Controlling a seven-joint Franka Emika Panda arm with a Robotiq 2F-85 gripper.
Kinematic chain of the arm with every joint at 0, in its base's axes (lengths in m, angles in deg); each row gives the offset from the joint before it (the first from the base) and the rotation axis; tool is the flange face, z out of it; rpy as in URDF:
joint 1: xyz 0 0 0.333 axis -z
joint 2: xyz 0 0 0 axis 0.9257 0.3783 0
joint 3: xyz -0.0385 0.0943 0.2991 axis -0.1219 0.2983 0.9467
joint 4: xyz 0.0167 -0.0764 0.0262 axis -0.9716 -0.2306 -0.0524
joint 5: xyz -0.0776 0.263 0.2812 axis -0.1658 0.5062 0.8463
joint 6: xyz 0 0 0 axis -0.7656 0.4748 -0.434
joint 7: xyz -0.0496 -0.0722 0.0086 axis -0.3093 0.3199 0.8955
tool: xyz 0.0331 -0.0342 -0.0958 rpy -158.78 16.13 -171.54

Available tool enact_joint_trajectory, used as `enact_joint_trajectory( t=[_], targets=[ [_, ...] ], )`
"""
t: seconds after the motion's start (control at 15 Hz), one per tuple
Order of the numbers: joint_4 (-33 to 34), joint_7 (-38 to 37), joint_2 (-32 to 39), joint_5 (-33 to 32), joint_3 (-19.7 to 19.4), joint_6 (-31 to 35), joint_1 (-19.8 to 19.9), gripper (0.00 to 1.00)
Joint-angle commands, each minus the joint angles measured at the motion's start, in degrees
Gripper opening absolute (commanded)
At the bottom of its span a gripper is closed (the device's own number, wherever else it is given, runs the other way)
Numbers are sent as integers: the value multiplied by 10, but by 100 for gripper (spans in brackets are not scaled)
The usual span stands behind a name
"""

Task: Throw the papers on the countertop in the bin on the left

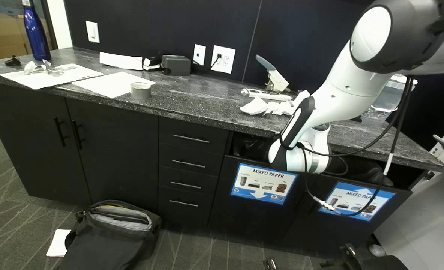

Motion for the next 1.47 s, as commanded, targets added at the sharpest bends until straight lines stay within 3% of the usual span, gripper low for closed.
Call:
enact_joint_trajectory(
  t=[0.0,0.33,0.4,0.73,0.87,1.13,1.4],
  targets=[
    [67,15,44,44,-12,1,-5,60],
    [73,20,52,84,-36,-26,-24,97],
    [65,24,46,88,-48,-40,-34,100],
    [-13,40,-32,66,-91,-106,-74,100],
    [-51,61,-87,34,-94,-169,-76,100],
    [-78,70,-213,-53,-101,-361,-73,100],
    [-14,16,-297,-134,-85,-541,-48,100]
  ],
)
